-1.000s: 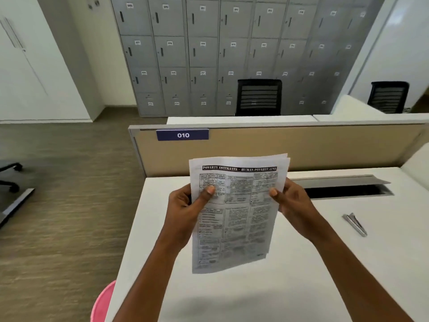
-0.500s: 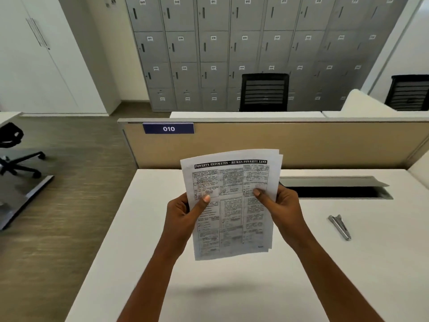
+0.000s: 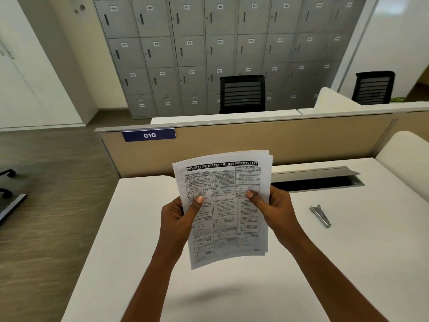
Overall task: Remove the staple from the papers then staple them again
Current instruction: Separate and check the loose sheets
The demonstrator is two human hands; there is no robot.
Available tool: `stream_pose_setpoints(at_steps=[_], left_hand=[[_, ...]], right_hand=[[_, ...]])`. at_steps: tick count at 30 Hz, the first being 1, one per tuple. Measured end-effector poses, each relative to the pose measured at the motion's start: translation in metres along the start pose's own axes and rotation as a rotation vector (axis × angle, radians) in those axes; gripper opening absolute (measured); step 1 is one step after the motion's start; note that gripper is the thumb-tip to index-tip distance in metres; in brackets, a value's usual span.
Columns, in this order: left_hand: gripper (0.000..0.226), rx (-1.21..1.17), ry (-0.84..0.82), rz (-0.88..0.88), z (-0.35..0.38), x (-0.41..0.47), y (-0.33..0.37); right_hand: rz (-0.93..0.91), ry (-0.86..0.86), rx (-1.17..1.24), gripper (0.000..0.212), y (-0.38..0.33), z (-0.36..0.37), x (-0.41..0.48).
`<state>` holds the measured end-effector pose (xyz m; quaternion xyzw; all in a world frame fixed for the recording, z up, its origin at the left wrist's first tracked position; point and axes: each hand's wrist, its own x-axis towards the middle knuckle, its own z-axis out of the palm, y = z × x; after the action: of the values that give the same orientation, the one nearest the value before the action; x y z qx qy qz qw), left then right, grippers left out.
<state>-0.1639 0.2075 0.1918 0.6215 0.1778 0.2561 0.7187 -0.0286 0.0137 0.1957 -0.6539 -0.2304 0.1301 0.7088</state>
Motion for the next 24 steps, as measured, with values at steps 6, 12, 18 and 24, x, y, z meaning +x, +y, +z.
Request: stream_pose_setpoints(at_steps=[6, 12, 18, 24], left_hand=[[0.012, 0.000, -0.009, 0.007, 0.023, 0.001, -0.005], [0.013, -0.011, 0.002, -0.018, 0.064, 0.008, -0.019], [0.013, -0.020, 0.134, -0.088, 0.122, 0.015, -0.057], [0.013, -0.031, 0.225, -0.093, 0.162, 0.014, -0.086]], right_hand=[[-0.003, 0.011, 0.001, 0.021, 0.000, -0.022, 0.001], [-0.004, 0.019, 0.007, 0.017, 0.011, -0.063, 0.015], [0.019, -0.015, 0.014, 0.016, 0.033, -0.115, 0.036], [0.084, -0.066, 0.045, 0.019, 0.060, -0.153, 0.048]])
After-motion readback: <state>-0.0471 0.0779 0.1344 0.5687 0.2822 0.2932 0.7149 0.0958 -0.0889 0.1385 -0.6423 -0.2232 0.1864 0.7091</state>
